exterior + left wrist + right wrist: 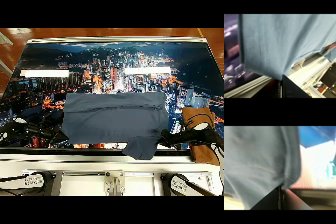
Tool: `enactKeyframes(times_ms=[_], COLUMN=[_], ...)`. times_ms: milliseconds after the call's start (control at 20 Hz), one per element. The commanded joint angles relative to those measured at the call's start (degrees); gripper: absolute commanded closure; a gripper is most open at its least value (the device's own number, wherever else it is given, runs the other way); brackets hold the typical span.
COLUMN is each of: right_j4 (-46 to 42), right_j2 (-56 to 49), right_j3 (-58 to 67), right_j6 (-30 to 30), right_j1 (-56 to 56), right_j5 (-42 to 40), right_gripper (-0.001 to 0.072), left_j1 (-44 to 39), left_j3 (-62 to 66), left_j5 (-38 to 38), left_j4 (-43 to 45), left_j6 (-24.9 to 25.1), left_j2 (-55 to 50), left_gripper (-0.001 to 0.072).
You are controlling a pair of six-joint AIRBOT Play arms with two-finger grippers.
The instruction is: Fold the shirts.
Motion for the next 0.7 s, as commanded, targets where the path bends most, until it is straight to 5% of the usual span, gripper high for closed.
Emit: enactKeyframes(times_ms=[0,100,350,650], right_j4=[7.76,11.04,12.92,12.13], right_j2=[0.07,0.07,-1.14,-13.97], right_j3=[2.86,8.33,23.89,39.82], right_j6=[-8.09,-9.99,-3.13,1.68], right_j1=[-0.07,-0.07,-0.04,7.32], right_j5=[0.98,2.84,0.98,-4.68], right_gripper=[0.0644,0.0644,0.0644,0.0644], left_j1=[0.04,0.04,-2.08,-8.44], left_j3=[2.4,7.54,25.07,45.31], left_j5=[0.09,-1.46,-0.15,0.13], left_j4=[-0.02,-0.02,-0.02,0.0], left_j6=[0.63,0.92,-4.24,-11.67], left_j2=[0.28,0.37,-1.25,-13.84], left_gripper=[0.0668,0.0668,0.0668,0.0668])
